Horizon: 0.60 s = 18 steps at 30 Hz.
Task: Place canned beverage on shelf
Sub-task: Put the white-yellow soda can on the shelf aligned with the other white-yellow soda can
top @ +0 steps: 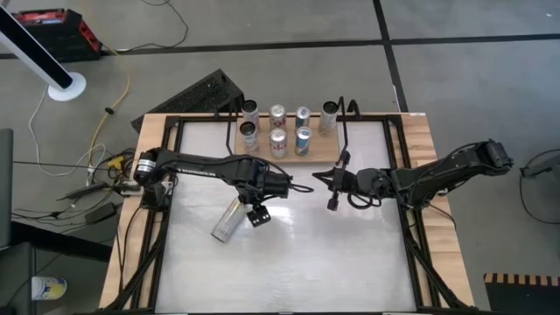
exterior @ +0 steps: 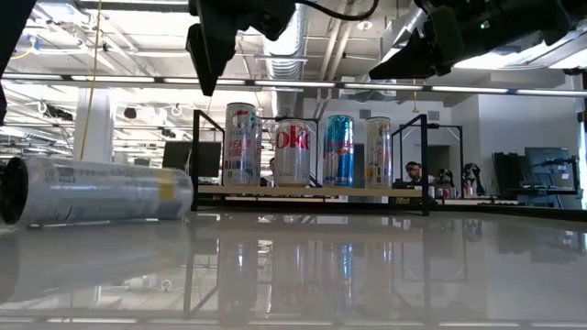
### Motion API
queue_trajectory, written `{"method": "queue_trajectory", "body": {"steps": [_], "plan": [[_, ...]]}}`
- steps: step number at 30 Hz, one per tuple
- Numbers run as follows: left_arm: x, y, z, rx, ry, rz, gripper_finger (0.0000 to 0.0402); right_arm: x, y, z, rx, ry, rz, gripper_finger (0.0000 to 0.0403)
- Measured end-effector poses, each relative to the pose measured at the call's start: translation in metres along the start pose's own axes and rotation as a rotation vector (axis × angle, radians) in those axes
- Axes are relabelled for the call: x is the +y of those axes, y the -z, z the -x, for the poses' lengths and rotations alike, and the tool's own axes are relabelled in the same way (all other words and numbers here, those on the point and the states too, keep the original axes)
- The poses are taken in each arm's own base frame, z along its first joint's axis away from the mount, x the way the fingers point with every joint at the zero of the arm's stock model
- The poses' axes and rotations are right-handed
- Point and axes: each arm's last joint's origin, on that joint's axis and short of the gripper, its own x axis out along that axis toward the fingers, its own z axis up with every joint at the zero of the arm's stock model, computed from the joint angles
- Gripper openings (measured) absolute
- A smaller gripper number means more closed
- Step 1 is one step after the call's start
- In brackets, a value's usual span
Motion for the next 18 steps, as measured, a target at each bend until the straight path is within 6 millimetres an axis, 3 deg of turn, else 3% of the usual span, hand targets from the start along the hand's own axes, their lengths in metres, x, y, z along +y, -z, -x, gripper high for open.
{"method": "queue_trajectory", "body": {"steps": [6, 11, 14, 18], "plan": [[-0.002, 0.031, 0.009, 0.018, -0.191, -0.075, 0.0321, 0.0, 0.001, 0.0, 0.01, -0.002, 0.006, 0.0027], [0.002, 0.069, 0.004, -0.036, -0.206, 0.019, 0.0322, 0.001, 0.004, 0.0, 0.033, -0.005, 0.011, 0.0027], [0.017, 0.092, -0.009, -0.094, -0.155, 0.132, 0.0322, 0.001, 0.004, 0.0, 0.04, -0.006, 0.006, 0.0027], [0.052, 0.121, -0.032, -0.127, -0.083, 0.326, 0.0322, 0.001, 0.003, 0.0, 0.028, -0.029, -0.004, 0.0027]]}}
